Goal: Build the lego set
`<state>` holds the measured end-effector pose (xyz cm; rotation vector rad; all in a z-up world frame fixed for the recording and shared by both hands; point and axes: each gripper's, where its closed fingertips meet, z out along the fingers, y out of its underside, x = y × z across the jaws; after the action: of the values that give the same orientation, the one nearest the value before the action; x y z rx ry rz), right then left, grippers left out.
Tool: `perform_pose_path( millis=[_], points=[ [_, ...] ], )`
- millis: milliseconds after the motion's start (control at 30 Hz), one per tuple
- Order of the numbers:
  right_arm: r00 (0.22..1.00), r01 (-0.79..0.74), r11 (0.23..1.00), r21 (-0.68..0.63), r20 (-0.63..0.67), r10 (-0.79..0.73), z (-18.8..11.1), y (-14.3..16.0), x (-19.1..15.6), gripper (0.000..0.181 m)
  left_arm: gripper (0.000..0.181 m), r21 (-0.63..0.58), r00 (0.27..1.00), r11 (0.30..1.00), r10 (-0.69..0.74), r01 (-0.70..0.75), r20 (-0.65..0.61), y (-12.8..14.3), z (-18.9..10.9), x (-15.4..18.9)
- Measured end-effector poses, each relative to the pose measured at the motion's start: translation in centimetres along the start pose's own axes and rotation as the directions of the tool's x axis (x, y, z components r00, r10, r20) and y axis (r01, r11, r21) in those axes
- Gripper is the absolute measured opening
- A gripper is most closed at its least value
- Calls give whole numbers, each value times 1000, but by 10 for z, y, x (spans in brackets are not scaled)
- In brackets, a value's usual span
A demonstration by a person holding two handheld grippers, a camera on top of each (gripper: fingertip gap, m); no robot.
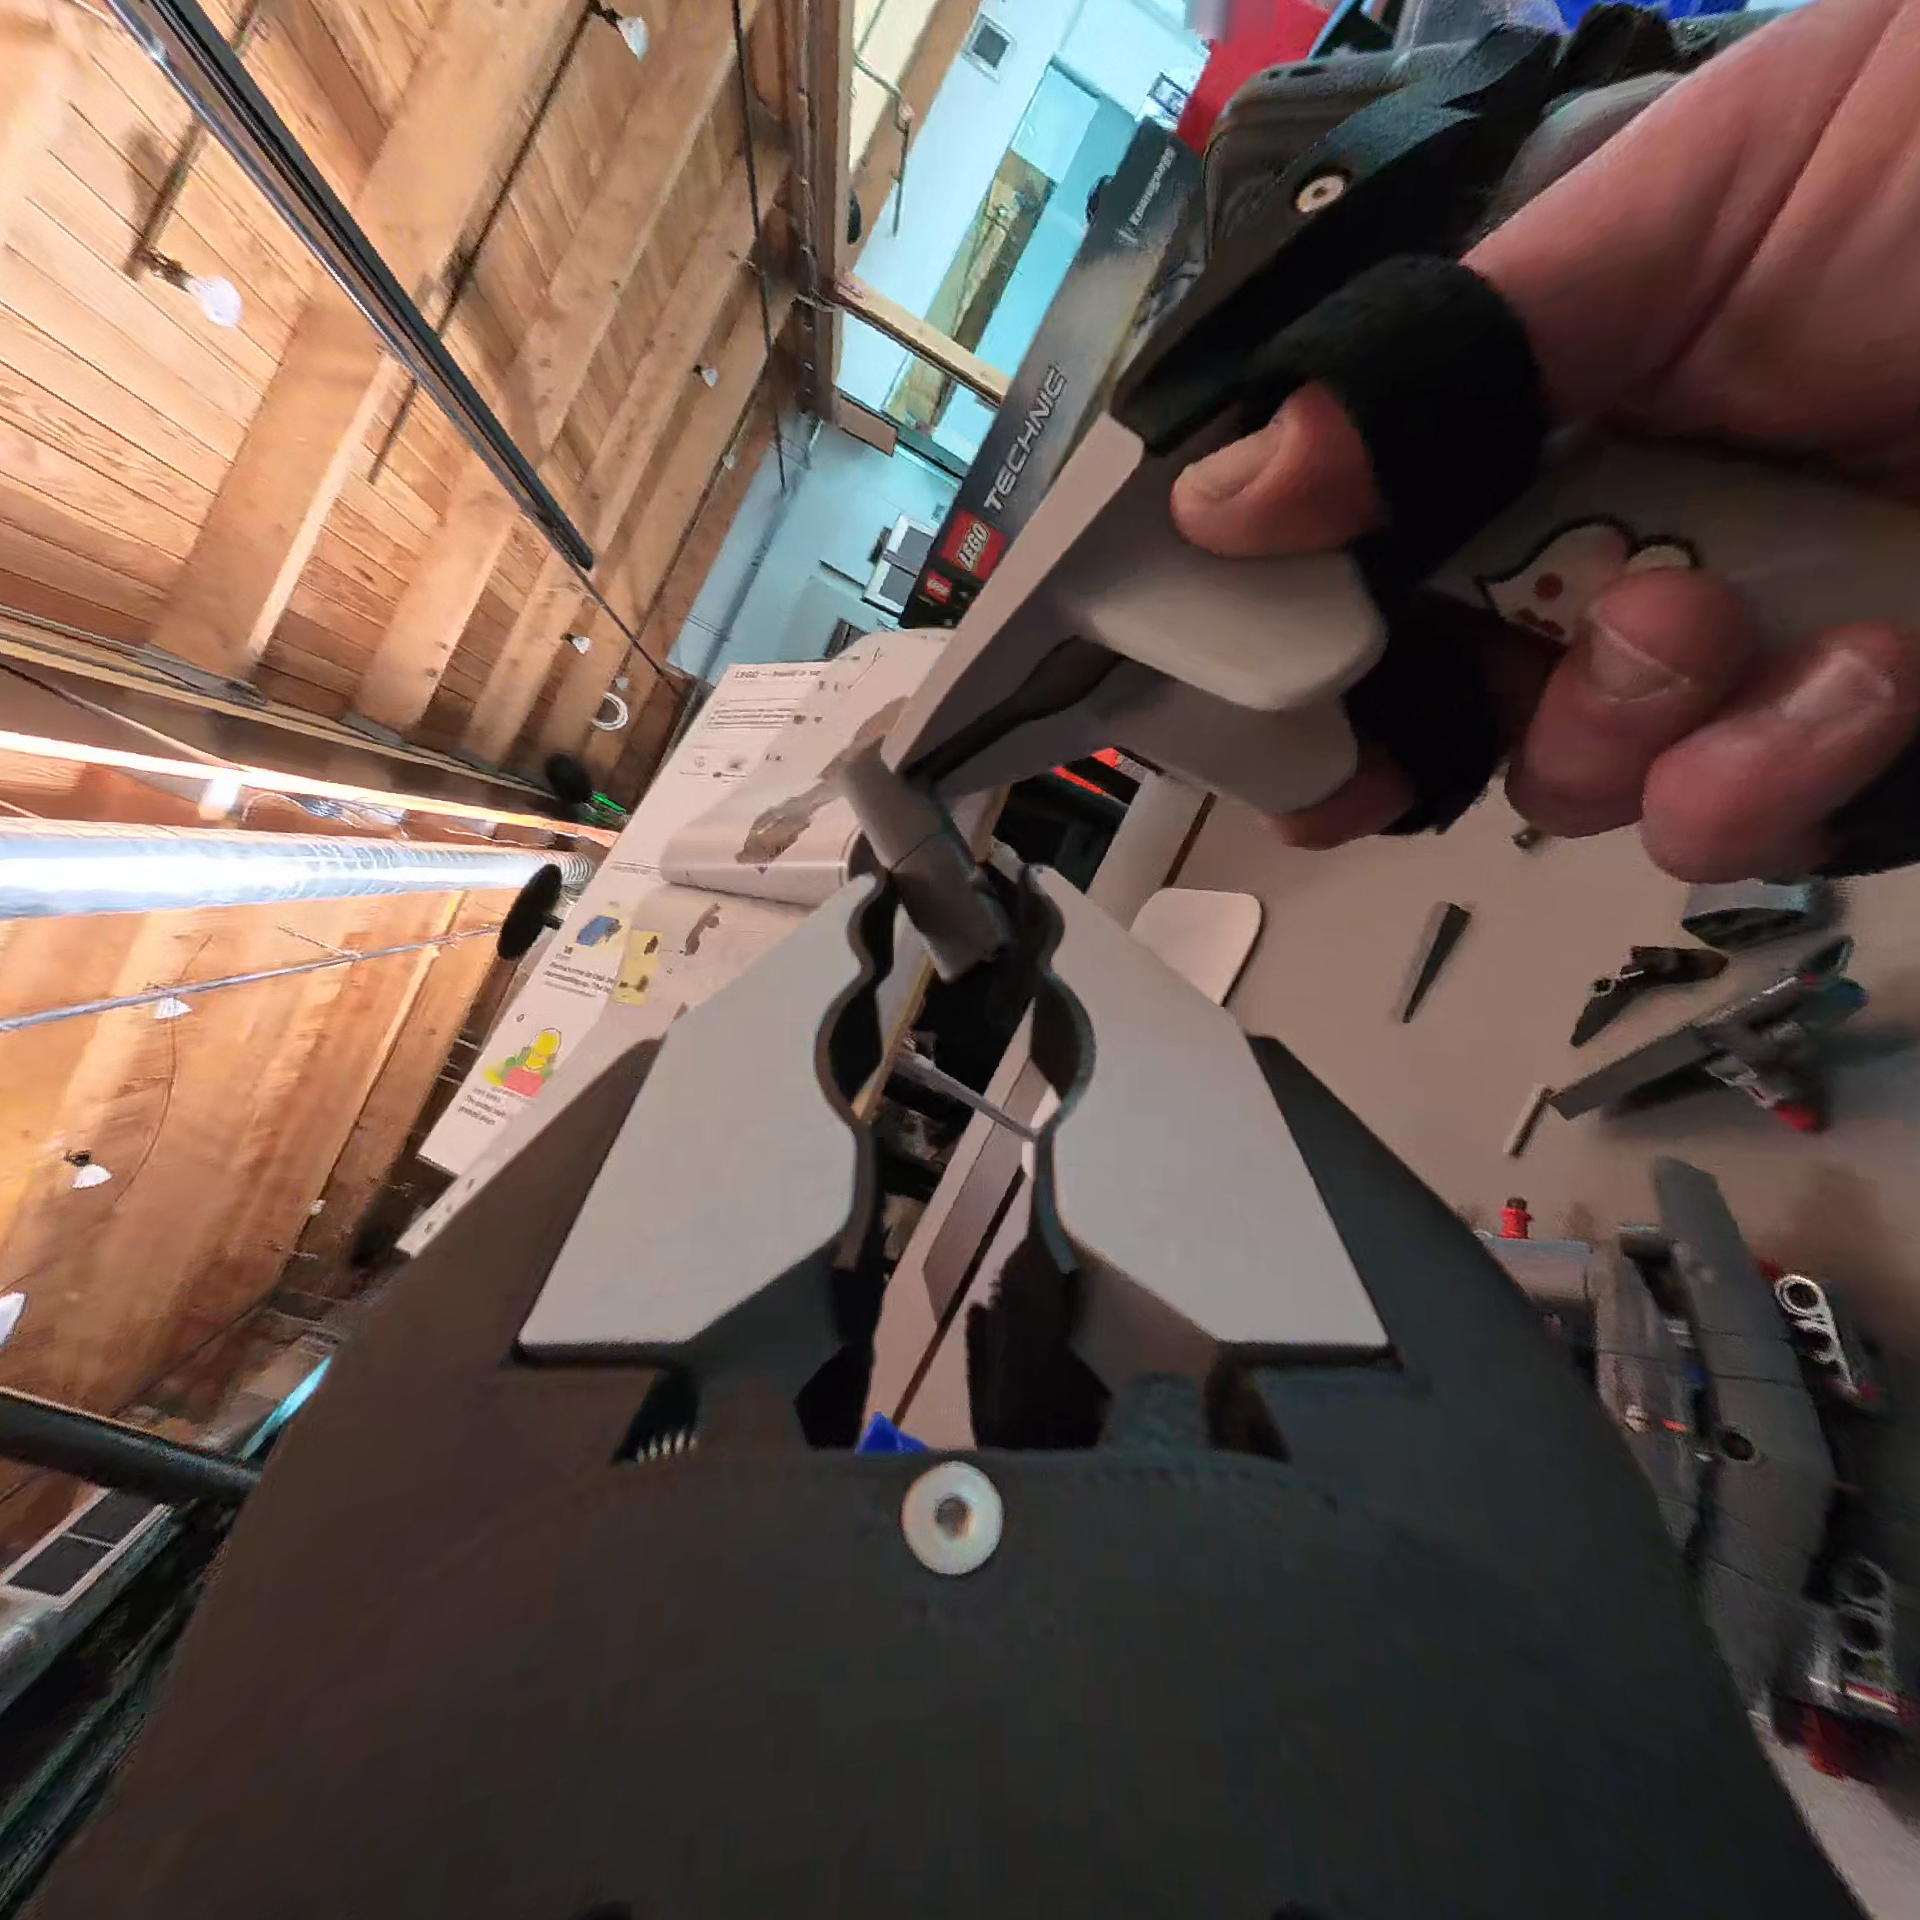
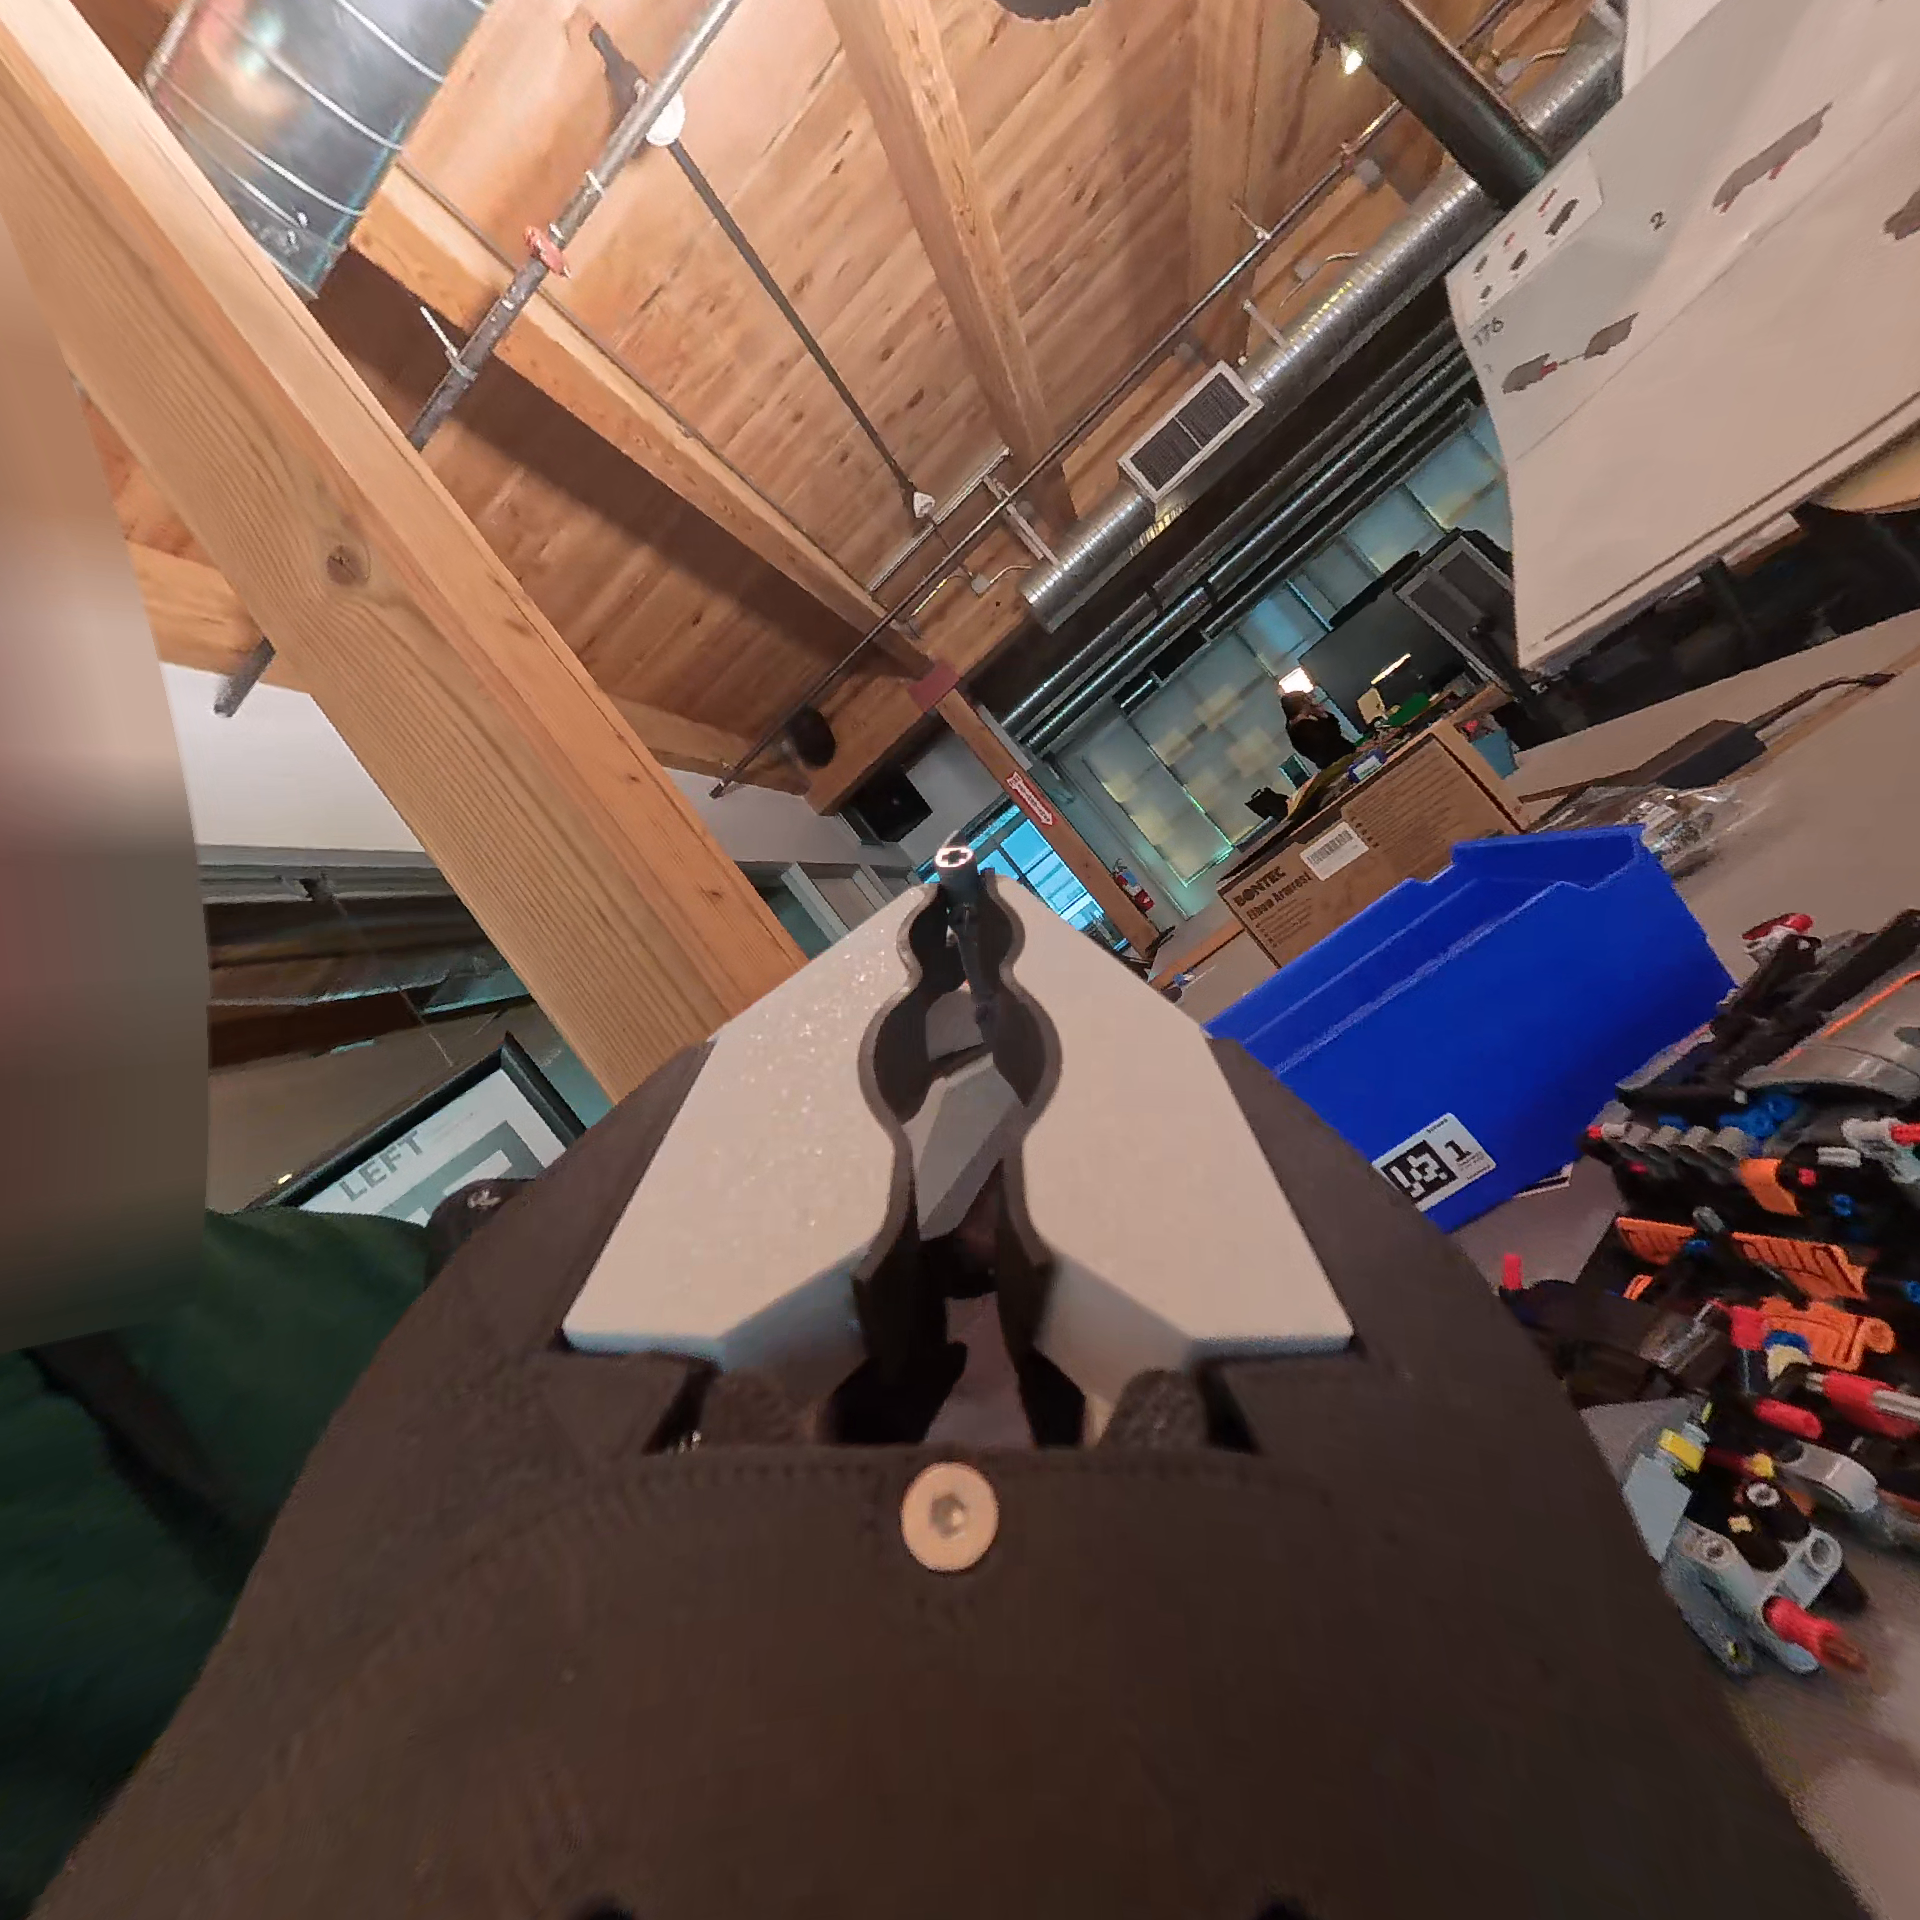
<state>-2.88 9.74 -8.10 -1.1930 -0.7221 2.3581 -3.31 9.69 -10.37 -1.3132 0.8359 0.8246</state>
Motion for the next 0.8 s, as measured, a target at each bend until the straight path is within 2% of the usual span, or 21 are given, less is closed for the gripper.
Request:
perform_pose_path(
  millis=[67,167,300,600,800],
  points=[
    [1000,-15,1000,9,-11,15,0,-1,4,3,19,-19,1000,1000,2,-2,8,3,1,-1],
    [999,2,1000,14,-53,-1,-1,-2,11,4,15,-32,998,997,-66,66,-1,8,3,-2],
    [996,32,999,5,-81,-31,-2,-2,18,6,13,-25,971,974,-227,226,-73,10,5,-2],
    [978,132,991,-38,-158,-136,0,-8,29,13,13,-34,848,869,-490,494,-202,16,13,1],
    [954,186,980,-68,-228,-196,-6,-15,38,20,13,-44,727,766,-625,642,-285,17,17,1]
  ],
)
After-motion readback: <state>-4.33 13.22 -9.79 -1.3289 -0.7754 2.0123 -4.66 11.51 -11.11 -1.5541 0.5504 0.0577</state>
